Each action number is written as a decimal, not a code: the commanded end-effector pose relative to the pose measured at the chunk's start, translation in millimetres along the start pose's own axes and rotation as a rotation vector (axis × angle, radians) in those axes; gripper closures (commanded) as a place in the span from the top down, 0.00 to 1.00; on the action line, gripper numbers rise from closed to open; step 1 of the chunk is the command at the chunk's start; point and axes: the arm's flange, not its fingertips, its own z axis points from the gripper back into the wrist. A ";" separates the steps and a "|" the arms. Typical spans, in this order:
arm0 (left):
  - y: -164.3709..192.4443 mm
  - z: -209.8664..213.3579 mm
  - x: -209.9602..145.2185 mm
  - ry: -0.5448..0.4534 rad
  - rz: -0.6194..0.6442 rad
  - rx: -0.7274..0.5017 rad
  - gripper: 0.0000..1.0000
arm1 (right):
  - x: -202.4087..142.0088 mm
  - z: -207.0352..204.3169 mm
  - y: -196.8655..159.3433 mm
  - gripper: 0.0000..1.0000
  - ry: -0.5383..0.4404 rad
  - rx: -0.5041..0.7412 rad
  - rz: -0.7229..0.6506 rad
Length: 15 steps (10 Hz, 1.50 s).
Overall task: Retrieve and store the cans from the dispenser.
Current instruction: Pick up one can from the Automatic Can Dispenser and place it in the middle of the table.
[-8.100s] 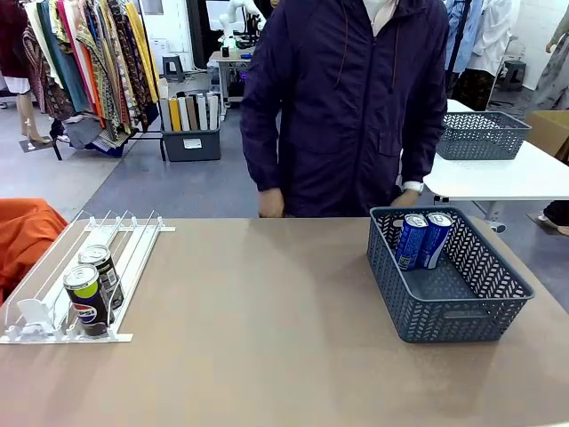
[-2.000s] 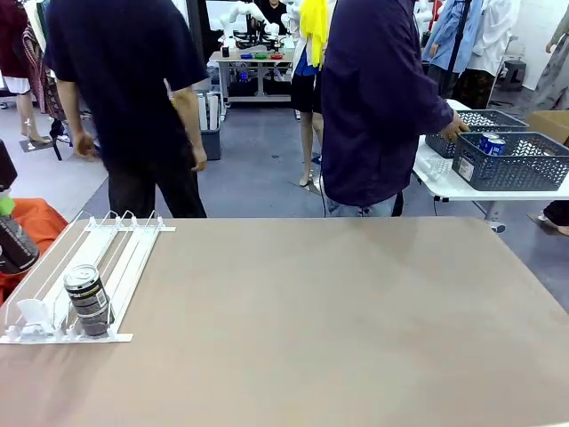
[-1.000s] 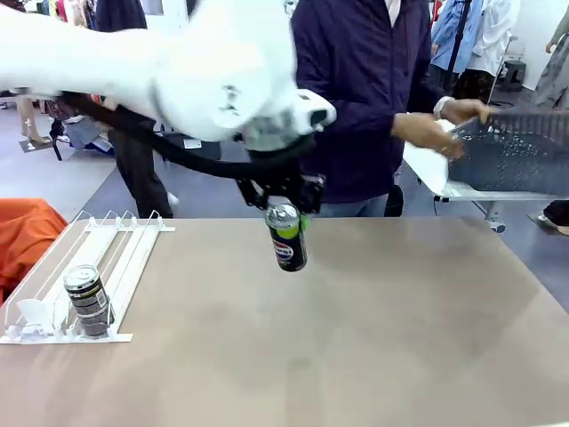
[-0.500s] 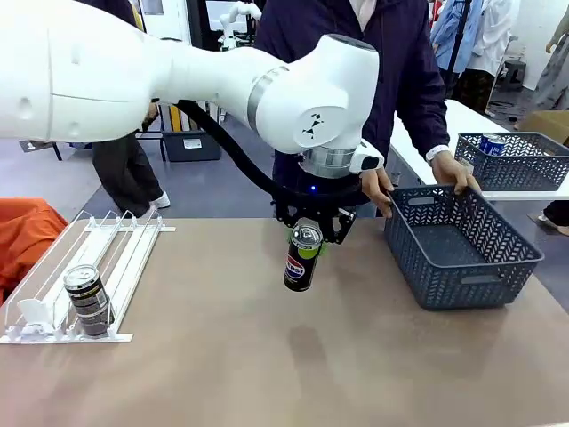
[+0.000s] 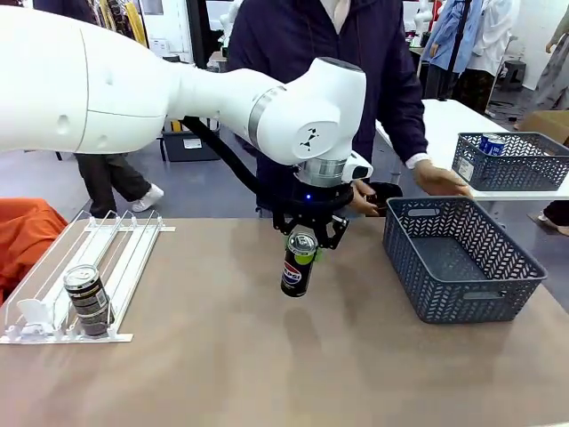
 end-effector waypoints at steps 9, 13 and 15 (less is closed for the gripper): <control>46.0 100.9 -56.2 -0.141 -0.012 -0.136 1.00 | 0.1 1.2 4.8 1.00 0.006 0.004 -0.015; 184.9 173.8 -162.1 -0.410 -0.004 -0.507 1.00 | 0.1 1.2 4.8 1.00 0.006 0.004 -0.015; 269.7 157.4 -219.7 -0.496 0.109 -0.692 1.00 | 0.1 1.2 4.8 1.00 0.006 0.004 -0.015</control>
